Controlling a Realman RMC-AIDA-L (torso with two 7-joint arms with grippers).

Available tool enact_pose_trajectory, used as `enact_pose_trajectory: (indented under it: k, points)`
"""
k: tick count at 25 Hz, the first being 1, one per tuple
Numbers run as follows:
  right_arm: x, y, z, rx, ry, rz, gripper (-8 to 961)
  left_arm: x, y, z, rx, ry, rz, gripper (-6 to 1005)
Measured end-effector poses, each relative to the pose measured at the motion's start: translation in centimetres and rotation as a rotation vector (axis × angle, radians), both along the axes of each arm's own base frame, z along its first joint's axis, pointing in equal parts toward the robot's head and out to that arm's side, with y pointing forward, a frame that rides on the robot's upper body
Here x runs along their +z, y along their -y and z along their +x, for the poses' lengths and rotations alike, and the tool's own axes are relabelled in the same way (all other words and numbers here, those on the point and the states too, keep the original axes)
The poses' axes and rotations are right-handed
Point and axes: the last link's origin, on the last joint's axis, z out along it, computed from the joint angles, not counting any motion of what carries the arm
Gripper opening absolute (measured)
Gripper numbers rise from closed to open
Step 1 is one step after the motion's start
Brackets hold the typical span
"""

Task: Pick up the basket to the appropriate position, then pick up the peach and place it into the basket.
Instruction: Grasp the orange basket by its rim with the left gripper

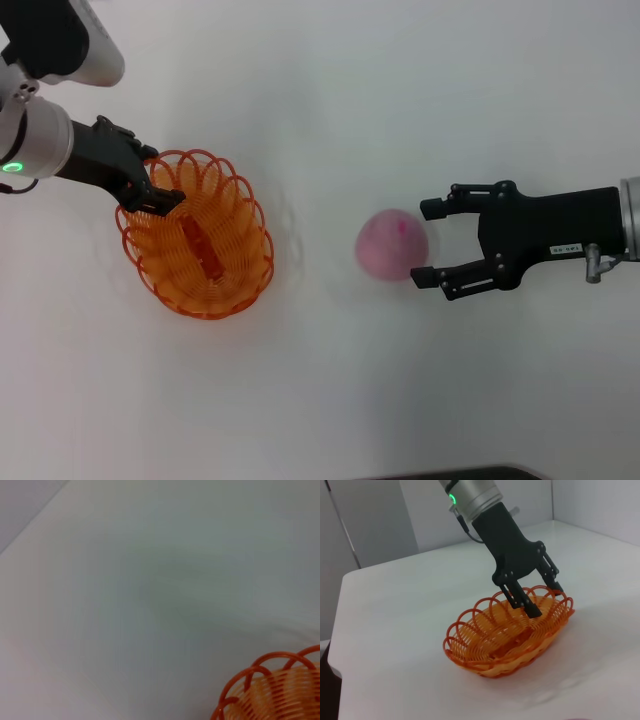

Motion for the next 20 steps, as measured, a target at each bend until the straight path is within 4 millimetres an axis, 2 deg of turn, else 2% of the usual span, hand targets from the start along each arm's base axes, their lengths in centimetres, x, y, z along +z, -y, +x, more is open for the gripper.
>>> enact_pose_trajectory:
  k: [6,8,13,20]
  points:
    - [-0.07,-0.12,-0.05,0.003,0.007,-0.002,927,-0.16,-0.36,-0.21,0.000,-0.018,0.016,723]
    - [-0.08,-0.13,-0.07,0.003,0.007,-0.002,926,-0.17,-0.33,-0.21,0.002,-0.017,0.014,490]
    - [-0.05,-0.16,-0.06,0.004,0.009,-0.002,926,-0.06,-0.20,-0.01,0.001,-0.018,-0.001,266]
    - [-0.02,-0.21,-0.05,0.004,0.010,0.000,926,0.16,-0.16,0.36,0.013,-0.006,-0.005,239]
